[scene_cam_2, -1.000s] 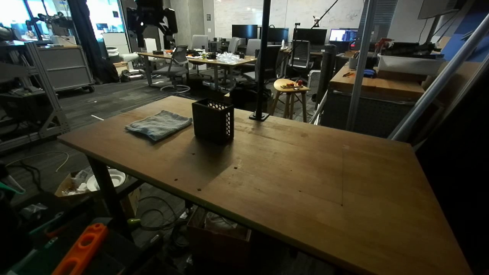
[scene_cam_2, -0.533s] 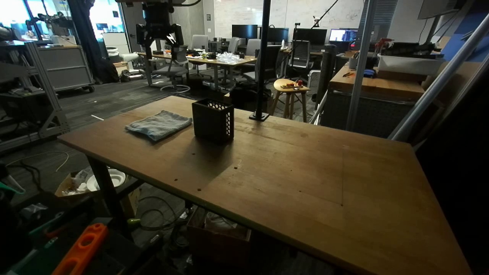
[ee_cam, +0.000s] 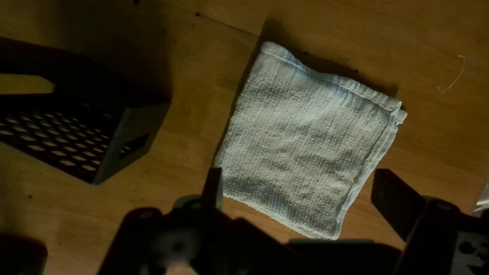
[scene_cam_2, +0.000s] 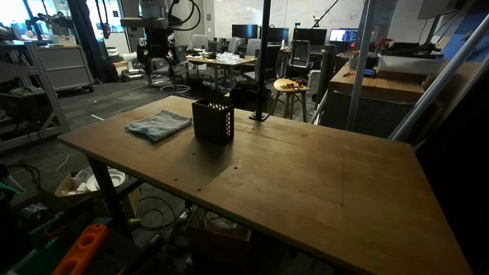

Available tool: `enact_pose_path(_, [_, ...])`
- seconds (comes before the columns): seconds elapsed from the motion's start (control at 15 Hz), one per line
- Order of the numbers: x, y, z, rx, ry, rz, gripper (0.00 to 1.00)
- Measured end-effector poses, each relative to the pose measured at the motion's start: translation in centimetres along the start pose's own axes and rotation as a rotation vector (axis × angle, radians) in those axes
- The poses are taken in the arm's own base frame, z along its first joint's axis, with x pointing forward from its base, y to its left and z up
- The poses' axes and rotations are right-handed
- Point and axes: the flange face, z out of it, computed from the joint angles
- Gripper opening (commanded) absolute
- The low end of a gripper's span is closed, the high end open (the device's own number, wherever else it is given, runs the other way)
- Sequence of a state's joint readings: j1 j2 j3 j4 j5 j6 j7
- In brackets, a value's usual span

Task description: Place the towel in the basket and push it down

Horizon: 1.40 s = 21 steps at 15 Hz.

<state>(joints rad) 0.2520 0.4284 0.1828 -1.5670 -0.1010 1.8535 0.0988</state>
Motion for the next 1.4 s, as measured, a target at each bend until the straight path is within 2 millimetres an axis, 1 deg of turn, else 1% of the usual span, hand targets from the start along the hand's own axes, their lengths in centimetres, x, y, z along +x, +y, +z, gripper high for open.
enact_pose_path(0.27, [3.4, -1.3, 3.9, 0.005, 0.011, -0.021, 1.00])
enact_pose_path(0.53, [5.5, -2.1, 8.3, 0.017, 0.016, -0.028, 1.00])
enact_pose_path(0.73, [6.3, -2.3, 10.9, 0.020, 0.016, -0.034, 1.00])
enact_pose_path(1.0, [7.0, -2.2, 13.5, 0.020, 0.017, -0.053, 1.00])
enact_pose_path(1.4, [7.6, -2.3, 18.1, 0.028, 0.003, -0.087, 1.00])
